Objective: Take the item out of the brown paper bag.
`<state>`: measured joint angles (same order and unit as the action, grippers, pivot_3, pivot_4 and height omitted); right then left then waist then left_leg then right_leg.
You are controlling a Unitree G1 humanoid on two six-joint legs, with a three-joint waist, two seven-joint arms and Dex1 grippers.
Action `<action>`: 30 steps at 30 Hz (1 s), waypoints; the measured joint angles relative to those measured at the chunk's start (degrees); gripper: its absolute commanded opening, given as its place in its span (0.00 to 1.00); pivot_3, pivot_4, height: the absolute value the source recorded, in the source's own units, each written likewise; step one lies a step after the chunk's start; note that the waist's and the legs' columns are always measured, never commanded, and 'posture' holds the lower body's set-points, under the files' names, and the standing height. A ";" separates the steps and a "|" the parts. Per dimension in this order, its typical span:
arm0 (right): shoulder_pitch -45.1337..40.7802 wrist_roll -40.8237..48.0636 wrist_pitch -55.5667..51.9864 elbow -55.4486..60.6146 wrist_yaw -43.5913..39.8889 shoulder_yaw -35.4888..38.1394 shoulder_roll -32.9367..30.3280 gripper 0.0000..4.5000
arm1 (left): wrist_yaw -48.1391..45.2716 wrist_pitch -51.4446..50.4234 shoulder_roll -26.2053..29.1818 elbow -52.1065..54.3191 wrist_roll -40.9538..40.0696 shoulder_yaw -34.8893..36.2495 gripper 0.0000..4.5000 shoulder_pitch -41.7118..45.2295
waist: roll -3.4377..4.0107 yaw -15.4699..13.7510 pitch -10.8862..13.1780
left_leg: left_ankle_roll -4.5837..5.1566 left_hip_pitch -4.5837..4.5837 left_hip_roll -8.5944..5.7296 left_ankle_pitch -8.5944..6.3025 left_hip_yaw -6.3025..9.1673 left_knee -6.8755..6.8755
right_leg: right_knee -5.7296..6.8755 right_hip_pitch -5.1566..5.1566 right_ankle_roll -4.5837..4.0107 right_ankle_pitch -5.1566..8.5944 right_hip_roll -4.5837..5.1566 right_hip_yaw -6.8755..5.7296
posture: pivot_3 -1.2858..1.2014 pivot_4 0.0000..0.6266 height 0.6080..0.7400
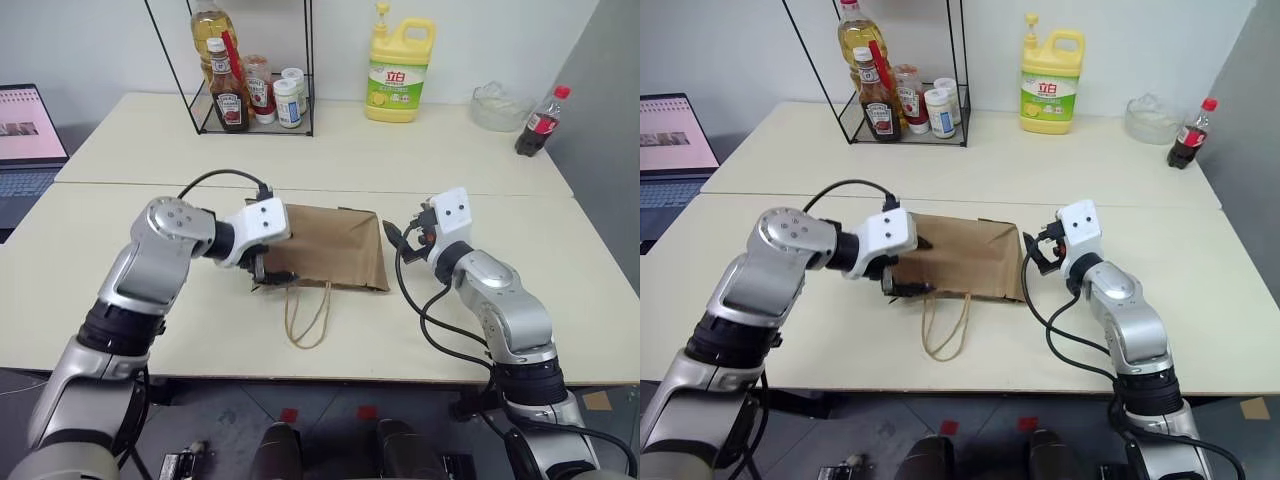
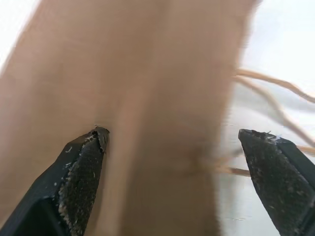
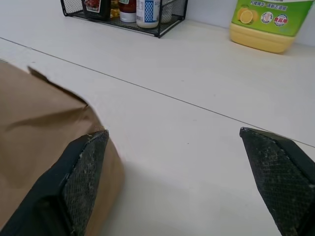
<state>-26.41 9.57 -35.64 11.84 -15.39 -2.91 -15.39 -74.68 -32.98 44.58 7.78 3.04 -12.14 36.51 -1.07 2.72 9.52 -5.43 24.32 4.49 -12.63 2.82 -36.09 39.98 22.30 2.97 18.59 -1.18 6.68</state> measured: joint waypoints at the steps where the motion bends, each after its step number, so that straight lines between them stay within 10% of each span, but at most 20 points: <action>1: -0.01 0.01 0.05 -0.17 -0.09 -0.01 -0.01 0.99 | -0.32 -0.40 0.91 1.83 -0.68 -0.02 1.00 -1.09 | 0.00 -0.02 0.00 | 0.00 0.00 0.00 0.00 0.02 0.00 | 0.00 0.00 -0.01 0.01 0.00 -0.02 | 0.52 0.24 1.00; 17: 6.19 1.42 0.03 6.03 -7.89 -0.03 -7.18 0.99 | -5.01 26.46 8.37 -0.83 -5.50 0.86 1.00 0.51 | 0.00 -0.57 0.01 | 0.02 0.00 0.00 -0.01 0.01 0.01 | -0.03 0.00 -0.07 0.09 -0.01 -0.03 | 0.52 0.24 1.00; 30: 13.34 9.19 2.25 16.03 -25.98 -4.45 -18.37 0.99 | -6.56 52.80 -0.24 -16.00 -4.62 -4.45 1.00 1.67 | 0.00 -0.74 0.00 | 0.03 -0.03 0.01 -0.01 0.04 -0.04 | -0.01 -0.06 -0.06 0.10 -0.05 -0.04 | 0.52 0.24 1.00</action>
<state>-13.07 18.76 -33.39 27.87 -41.36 -7.36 -33.76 -81.24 19.82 44.34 -8.22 -1.59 -16.59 38.19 -1.08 1.98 9.52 -5.40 24.29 4.50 -12.64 2.86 -36.13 39.97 22.25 2.91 18.68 -1.23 6.65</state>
